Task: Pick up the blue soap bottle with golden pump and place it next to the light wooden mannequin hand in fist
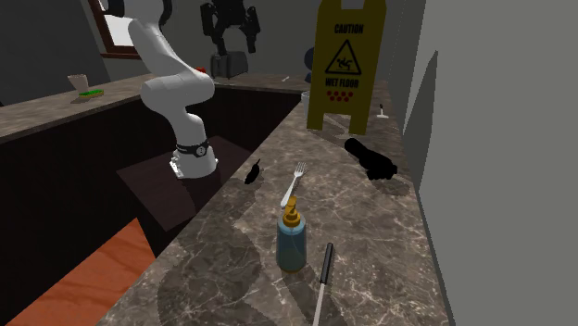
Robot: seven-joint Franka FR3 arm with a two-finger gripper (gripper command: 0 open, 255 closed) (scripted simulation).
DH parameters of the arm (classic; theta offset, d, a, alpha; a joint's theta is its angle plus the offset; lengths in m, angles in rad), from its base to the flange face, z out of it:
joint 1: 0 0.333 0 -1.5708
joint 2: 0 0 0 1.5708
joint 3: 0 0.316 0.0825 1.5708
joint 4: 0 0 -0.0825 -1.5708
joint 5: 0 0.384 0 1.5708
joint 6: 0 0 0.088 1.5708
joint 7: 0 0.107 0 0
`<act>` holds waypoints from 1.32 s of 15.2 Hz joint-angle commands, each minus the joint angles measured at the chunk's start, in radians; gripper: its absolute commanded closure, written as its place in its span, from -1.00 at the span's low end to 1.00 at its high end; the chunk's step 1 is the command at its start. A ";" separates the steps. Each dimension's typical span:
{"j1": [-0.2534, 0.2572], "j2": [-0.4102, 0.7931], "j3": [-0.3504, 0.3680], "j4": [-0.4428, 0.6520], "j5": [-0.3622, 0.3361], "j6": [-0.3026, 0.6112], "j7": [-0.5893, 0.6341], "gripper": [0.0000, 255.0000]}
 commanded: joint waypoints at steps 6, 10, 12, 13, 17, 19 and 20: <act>-0.016 0.104 -0.044 -0.051 -0.014 0.165 -0.045 -1.00; -0.027 0.209 -0.079 -0.067 -0.020 0.293 -0.081 -1.00; -0.031 0.269 -0.096 -0.066 -0.019 0.355 -0.099 -1.00; -0.033 0.300 -0.105 -0.063 -0.018 0.385 -0.109 -1.00; -0.036 0.431 -0.139 -0.038 -0.007 0.499 -0.150 -1.00; -0.037 0.501 -0.156 -0.017 0.004 0.550 -0.173 -1.00; -0.037 0.537 -0.165 -0.004 0.012 0.574 -0.186 -1.00</act>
